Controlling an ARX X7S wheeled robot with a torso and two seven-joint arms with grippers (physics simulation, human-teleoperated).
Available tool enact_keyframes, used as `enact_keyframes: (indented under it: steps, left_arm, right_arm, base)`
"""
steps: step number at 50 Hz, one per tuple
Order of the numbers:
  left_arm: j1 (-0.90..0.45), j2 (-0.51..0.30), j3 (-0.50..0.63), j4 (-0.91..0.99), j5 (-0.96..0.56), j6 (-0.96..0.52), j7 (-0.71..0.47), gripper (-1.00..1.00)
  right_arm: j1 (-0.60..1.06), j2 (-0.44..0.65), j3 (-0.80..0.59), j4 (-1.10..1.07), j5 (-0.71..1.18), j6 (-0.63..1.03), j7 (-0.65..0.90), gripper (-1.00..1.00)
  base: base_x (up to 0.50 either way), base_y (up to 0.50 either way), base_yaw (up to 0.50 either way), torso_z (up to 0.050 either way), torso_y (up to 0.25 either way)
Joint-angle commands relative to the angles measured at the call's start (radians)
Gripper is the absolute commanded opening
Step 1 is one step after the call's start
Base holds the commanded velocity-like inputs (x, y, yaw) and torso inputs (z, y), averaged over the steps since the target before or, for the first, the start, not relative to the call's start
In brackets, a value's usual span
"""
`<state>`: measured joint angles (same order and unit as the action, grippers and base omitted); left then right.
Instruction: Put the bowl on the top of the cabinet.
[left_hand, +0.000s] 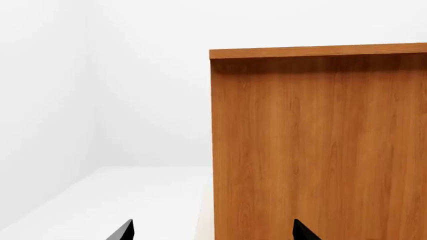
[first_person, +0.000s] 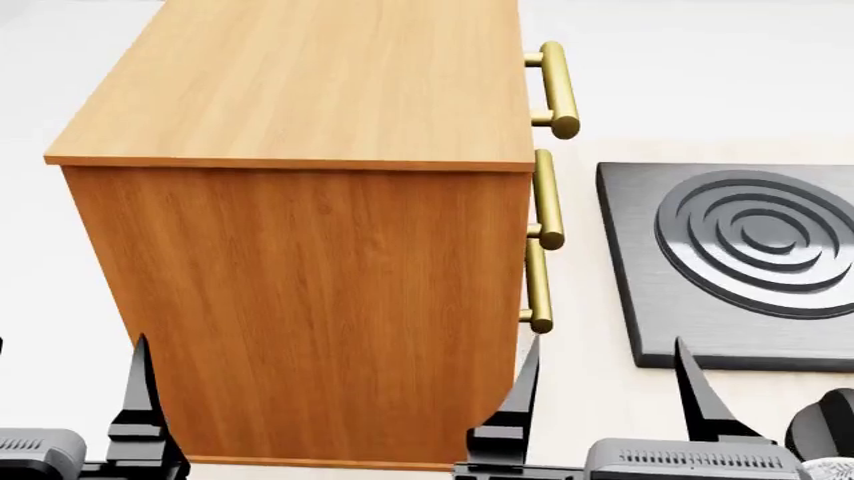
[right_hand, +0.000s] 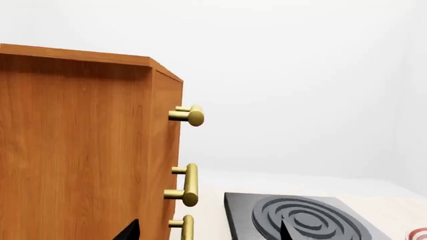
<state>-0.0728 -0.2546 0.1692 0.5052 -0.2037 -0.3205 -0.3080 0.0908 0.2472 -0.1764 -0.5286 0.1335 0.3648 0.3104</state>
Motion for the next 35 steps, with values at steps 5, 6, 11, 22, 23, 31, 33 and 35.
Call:
enact_keyframes:
  steps: [5, 6, 11, 22, 23, 31, 33, 35]
  left_arm:
    - [0.001, -0.007, 0.0, -0.011, -0.01, 0.008, -0.004, 1.0]
    - [0.0, -0.007, 0.0, -0.013, -0.011, 0.009, -0.004, 1.0]
    - [0.0, -0.008, 0.0, -0.027, -0.014, 0.02, -0.004, 1.0]
    - [-0.009, -0.007, 0.006, -0.049, -0.015, 0.027, -0.007, 1.0]
    - [-0.01, -0.008, 0.006, -0.048, -0.015, 0.025, -0.008, 1.0]
    - [-0.011, -0.014, 0.001, -0.05, -0.035, 0.019, -0.004, 1.0]
    - [-0.006, -0.018, -0.004, -0.029, -0.047, 0.01, -0.004, 1.0]
    - [-0.011, -0.017, 0.003, -0.036, -0.039, 0.012, -0.006, 1.0]
  right_arm:
    - [-0.015, 0.032, -0.036, -0.056, -0.045, 0.127, 0.03, 1.0]
    - [-0.004, 0.03, -0.025, -0.078, -0.038, 0.202, 0.041, 1.0]
    - [-0.018, 0.06, -0.002, -0.187, 0.002, 0.314, 0.017, 1.0]
    - [0.045, 0.059, 0.263, -0.441, 0.264, 0.829, -0.041, 1.0]
    - [0.048, 0.068, 0.263, -0.448, 0.271, 0.863, -0.04, 1.0]
    - [0.069, 0.205, 0.398, -0.517, 0.695, 1.073, 0.144, 1.0]
    - [0.039, 0.268, 0.408, -0.517, 0.81, 1.055, 0.241, 1.0]
    - [0.012, 0.309, 0.415, -0.517, 0.865, 1.025, 0.298, 1.0]
  base:
    - [0.0, 0.0, 0.0, 0.0, 0.0]
    - [0.0, 0.0, 0.0, 0.0, 0.0]
    - [0.0, 0.0, 0.0, 0.0, 0.0]
    - [0.0, 0.0, 0.0, 0.0, 0.0]
    - [0.0, 0.0, 0.0, 0.0, 0.0]
    - [0.0, 0.0, 0.0, 0.0, 0.0]
    - [0.0, 0.0, 0.0, 0.0, 0.0]
    - [0.0, 0.0, 0.0, 0.0, 0.0]
